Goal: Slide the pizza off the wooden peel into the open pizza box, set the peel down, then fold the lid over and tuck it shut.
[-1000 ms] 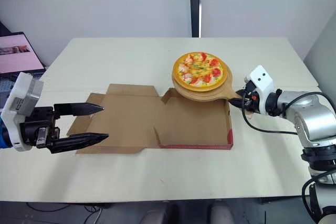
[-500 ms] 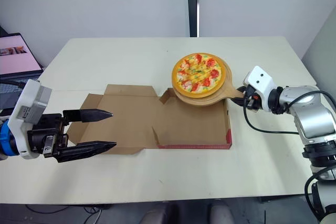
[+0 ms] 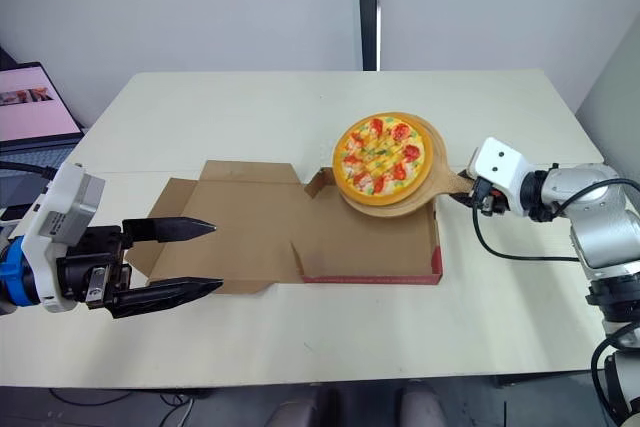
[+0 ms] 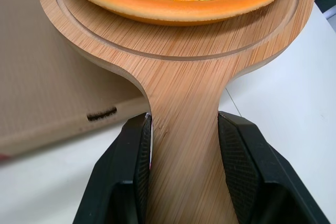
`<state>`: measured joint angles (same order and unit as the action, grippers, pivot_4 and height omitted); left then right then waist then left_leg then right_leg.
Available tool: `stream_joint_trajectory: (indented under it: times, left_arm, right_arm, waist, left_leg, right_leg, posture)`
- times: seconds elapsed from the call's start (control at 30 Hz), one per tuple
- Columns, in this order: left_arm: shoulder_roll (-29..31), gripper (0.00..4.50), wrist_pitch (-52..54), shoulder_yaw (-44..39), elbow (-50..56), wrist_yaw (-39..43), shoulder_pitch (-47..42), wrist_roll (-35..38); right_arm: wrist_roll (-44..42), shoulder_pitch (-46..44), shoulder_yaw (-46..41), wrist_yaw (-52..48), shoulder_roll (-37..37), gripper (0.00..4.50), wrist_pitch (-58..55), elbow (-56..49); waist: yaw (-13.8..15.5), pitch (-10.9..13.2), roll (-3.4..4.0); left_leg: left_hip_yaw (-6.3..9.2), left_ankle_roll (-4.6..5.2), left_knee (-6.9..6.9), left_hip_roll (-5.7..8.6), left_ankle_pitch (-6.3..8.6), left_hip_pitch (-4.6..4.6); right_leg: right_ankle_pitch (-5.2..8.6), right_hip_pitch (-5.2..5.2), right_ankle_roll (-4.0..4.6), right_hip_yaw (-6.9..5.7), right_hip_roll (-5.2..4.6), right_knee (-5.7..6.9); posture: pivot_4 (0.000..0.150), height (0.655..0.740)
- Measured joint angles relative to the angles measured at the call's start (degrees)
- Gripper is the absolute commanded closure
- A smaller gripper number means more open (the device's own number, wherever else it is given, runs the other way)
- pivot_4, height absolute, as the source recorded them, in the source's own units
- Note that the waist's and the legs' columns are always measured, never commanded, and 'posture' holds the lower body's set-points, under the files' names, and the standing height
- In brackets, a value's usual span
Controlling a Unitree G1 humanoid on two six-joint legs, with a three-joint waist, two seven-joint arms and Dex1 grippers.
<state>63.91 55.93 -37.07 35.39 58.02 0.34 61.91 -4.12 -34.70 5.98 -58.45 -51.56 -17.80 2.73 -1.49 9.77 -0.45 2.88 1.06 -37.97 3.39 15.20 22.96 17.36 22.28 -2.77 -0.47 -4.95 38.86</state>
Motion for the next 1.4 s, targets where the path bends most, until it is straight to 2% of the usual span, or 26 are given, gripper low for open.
stream_joint_trajectory:
  times: [0.6,1.03,1.2,1.4]
  left_arm:
    - [1.1,0.00,-0.3,3.7,-0.6,-0.1,-3.2,-0.5]
    - [1.1,0.00,-1.3,6.7,-1.7,-0.2,-6.5,-1.2]
    - [0.8,0.00,-1.4,8.5,-1.7,-1.6,-9.5,-0.8]
    - [-1.8,0.00,-1.6,12.6,-1.5,-5.7,-15.7,1.2]
  right_arm:
    - [5.4,0.4,0.0,-1.2,-2.4,2.88,9.2,4.5]
    - [9.6,-6.3,-2.4,1.7,-5.6,2.88,15.8,13.9]
    - [7.0,-0.9,-8.6,3.8,-6.2,2.88,11.9,12.3]
    - [1.6,13.0,-19.8,9.1,-3.8,2.88,-4.9,2.5]
  waist:
    - [0.0,0.0,-0.01]
    - [0.0,0.0,-0.01]
    - [0.3,0.0,-0.02]
    - [1.3,0.0,-0.02]
  left_leg:
    - [-0.01,-0.04,0.00,0.00,-0.03,-0.01]
    - [-0.03,-0.08,-0.01,0.00,-0.05,0.00]
    - [-0.01,-0.07,-0.02,0.00,-0.04,0.00]
    - [-0.02,-0.04,-0.08,-0.01,-0.03,-0.01]
  right_leg:
    - [0.00,-0.01,0.01,0.00,0.00,0.00]
    - [0.01,-0.02,0.01,-0.01,0.00,0.00]
    - [0.01,-0.06,0.01,-0.02,-0.01,0.01]
    - [0.01,-0.08,0.01,0.00,0.00,0.05]
  posture:
    - [0.150,0.7281]
    - [0.150,0.7281]
    - [0.150,0.7281]
    - [0.150,0.7281]
